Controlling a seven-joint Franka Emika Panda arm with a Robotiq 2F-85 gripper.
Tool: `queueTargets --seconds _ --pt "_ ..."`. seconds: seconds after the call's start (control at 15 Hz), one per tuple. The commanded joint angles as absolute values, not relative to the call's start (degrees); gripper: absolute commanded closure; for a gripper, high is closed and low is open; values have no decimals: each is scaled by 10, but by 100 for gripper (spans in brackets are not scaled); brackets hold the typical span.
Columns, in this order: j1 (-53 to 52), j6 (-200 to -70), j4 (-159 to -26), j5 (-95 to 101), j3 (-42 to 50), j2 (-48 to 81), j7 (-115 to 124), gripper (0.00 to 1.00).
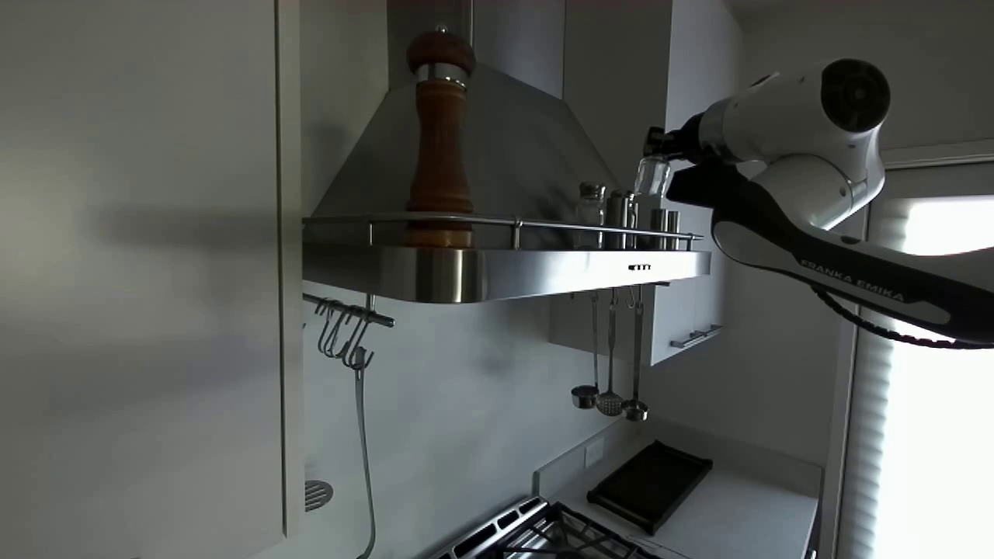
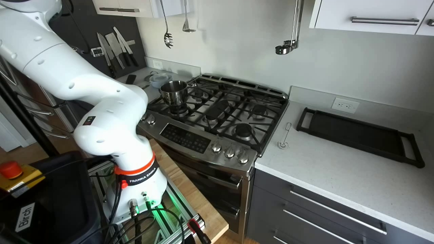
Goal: Remove the container on the left side of the rack at the top and move it to the right
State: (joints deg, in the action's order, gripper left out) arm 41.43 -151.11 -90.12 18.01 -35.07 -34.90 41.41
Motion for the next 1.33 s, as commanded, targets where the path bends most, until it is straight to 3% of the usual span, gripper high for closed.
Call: queueTargets --seconds 0.0,1.27 --pt "391 -1490 -906 190 -341 -347 412 84" --pt "306 -1493 -974 231 -301 -347 396 84"
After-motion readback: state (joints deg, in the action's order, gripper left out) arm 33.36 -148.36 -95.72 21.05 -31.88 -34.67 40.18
